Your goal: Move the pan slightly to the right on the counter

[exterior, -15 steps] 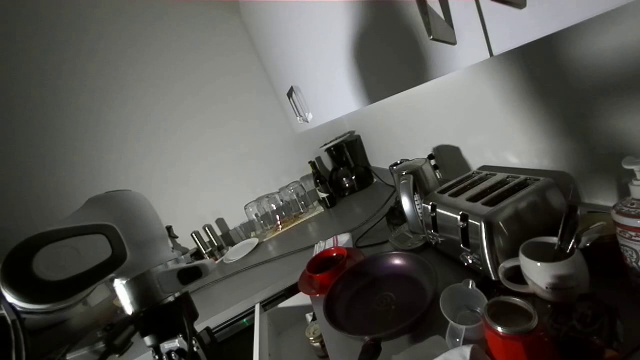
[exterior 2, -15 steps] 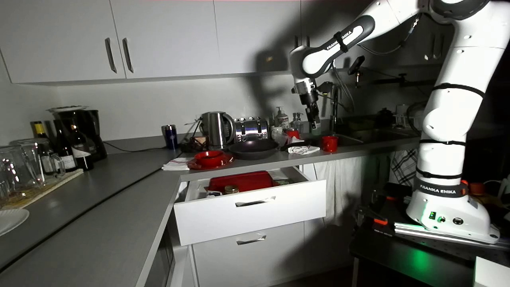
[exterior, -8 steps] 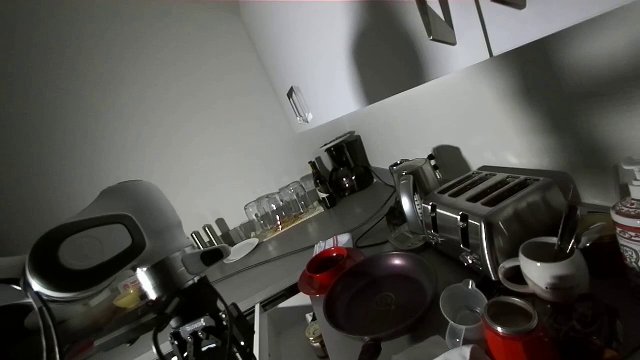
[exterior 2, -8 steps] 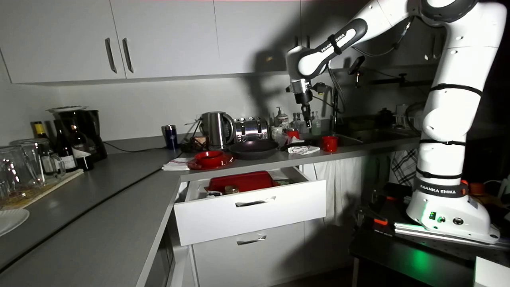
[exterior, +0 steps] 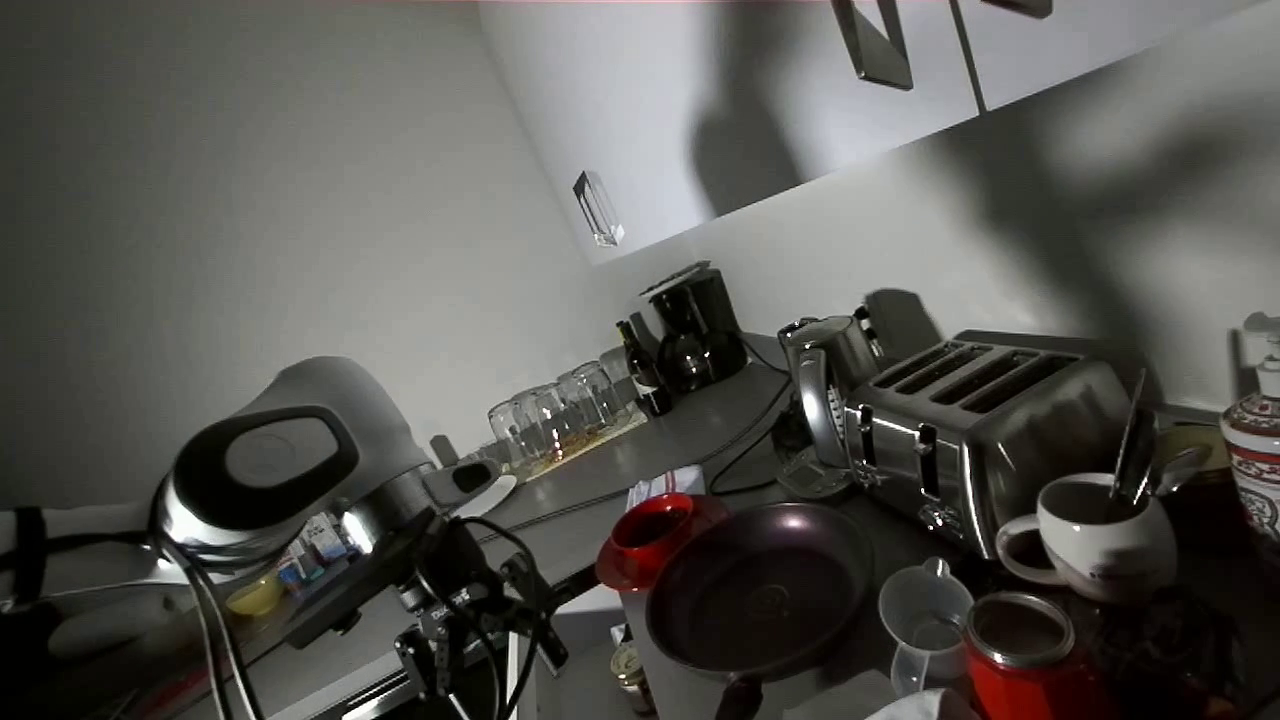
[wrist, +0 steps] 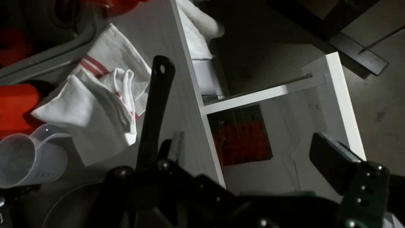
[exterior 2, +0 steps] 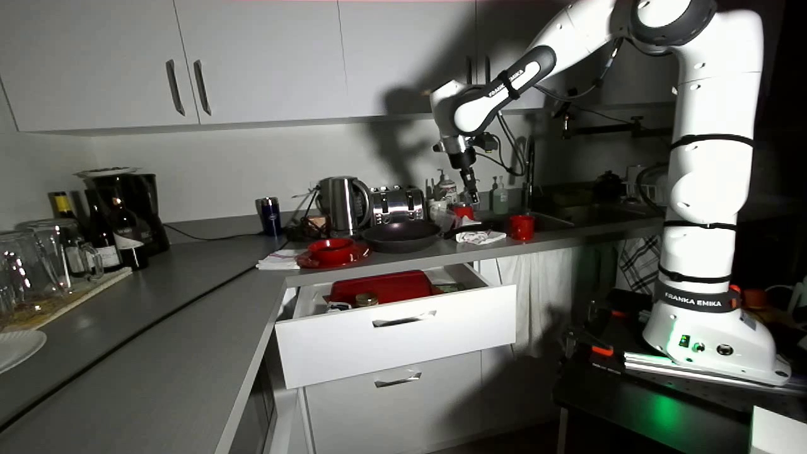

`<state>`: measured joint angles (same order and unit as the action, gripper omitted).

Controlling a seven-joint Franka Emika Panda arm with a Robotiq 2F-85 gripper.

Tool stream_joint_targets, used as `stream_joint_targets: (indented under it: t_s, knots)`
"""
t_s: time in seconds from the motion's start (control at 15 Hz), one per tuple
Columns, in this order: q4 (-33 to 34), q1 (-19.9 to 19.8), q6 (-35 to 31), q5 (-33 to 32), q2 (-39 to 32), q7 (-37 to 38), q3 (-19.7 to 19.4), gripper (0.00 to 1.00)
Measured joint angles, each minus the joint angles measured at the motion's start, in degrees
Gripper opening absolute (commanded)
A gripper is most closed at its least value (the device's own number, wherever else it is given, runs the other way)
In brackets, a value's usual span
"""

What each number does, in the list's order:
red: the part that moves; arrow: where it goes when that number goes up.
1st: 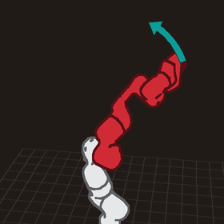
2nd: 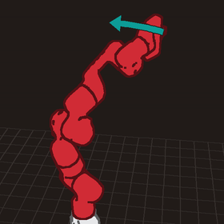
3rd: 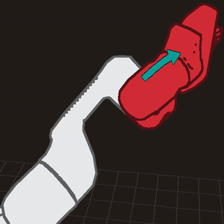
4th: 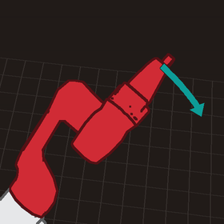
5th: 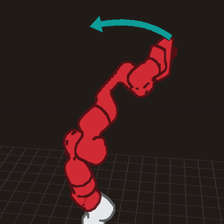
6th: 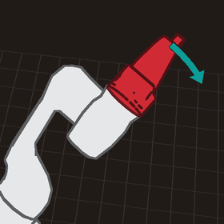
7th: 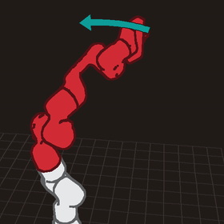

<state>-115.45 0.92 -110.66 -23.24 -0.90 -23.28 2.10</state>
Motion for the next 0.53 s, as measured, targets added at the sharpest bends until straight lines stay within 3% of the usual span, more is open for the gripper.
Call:
stream_joint_targets:
  t_s: [0.53]
  knots:
    - [8.0,2.4,2.3,-9.4,-8.5,-5.5,1.9,1.0]
